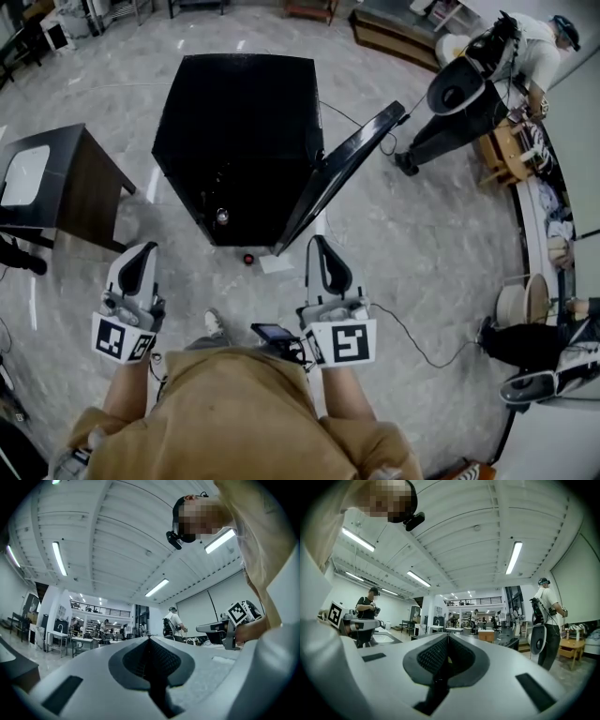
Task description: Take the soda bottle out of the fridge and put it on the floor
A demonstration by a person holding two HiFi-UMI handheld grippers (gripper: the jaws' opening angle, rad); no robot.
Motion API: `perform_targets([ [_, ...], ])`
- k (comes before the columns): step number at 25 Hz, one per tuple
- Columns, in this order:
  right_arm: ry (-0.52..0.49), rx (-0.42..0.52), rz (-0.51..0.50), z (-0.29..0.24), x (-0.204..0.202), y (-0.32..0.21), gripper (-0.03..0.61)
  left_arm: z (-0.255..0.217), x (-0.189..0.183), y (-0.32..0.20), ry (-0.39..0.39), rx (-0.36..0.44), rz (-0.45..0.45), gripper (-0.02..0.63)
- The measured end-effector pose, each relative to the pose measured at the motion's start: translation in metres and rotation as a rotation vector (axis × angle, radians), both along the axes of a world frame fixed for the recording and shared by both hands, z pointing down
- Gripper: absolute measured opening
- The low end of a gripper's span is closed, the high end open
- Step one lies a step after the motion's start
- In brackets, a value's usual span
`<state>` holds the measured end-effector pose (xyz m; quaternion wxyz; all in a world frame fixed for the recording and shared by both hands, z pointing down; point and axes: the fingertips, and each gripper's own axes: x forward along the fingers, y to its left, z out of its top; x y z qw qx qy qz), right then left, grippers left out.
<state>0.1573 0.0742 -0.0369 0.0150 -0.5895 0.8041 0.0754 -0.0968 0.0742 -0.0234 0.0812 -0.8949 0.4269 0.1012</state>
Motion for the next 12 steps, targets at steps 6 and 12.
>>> perform_targets([
  [6,-0.010,-0.025,0.027,0.010,0.008,0.012,0.002,-0.010,-0.019,0.010,0.001,0.009,-0.065,0.002],
  [12,-0.026,-0.039,0.042,0.013,0.019,0.021,0.002,-0.011,-0.041,0.023,-0.005,-0.010,-0.119,0.002],
])
